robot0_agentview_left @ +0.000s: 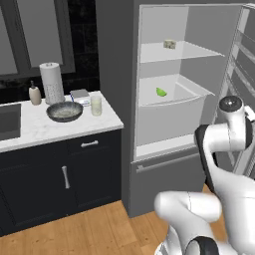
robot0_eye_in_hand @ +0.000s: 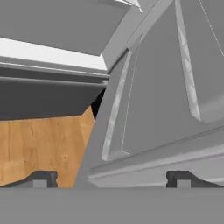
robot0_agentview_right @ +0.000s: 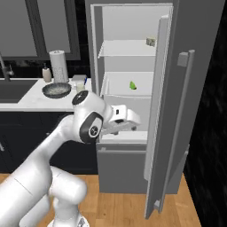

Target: Grab a lemon wedge from the fridge and one ice cube from the ice bowl, and put them in the glass of lemonade.

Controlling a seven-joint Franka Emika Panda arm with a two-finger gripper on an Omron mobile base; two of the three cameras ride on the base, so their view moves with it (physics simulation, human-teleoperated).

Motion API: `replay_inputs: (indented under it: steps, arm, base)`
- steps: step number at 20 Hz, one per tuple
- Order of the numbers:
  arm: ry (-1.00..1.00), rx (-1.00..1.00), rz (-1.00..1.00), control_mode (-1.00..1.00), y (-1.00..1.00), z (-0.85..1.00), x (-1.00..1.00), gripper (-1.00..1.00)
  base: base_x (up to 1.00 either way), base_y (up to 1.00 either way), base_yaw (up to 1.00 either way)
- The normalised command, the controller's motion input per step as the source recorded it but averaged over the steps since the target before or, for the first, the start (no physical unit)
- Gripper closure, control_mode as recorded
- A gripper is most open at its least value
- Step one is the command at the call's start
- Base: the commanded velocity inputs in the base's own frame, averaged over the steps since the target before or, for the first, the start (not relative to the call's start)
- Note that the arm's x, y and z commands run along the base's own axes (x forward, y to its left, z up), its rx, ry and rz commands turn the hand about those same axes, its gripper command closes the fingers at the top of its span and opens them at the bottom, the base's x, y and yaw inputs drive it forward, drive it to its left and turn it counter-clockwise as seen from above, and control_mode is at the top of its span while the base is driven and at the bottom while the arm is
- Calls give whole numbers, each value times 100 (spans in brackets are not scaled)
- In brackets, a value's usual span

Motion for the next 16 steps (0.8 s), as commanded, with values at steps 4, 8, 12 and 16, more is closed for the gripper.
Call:
replay_inputs:
  steps: [4,8,12,16]
  arm:
    - [30,-14,-8,-100,-4,-2,100,-100]
    - [30,-8,0,-100,-52,-1,100,-100]
    - [26,0,0,-100,-94,0,100,-100]
    - [17,0,0,-100,-100,-22,40,-100]
  base:
    - [0,0,0]
    - [0,0,0]
    - [0,0,0]
    - [0,0,0]
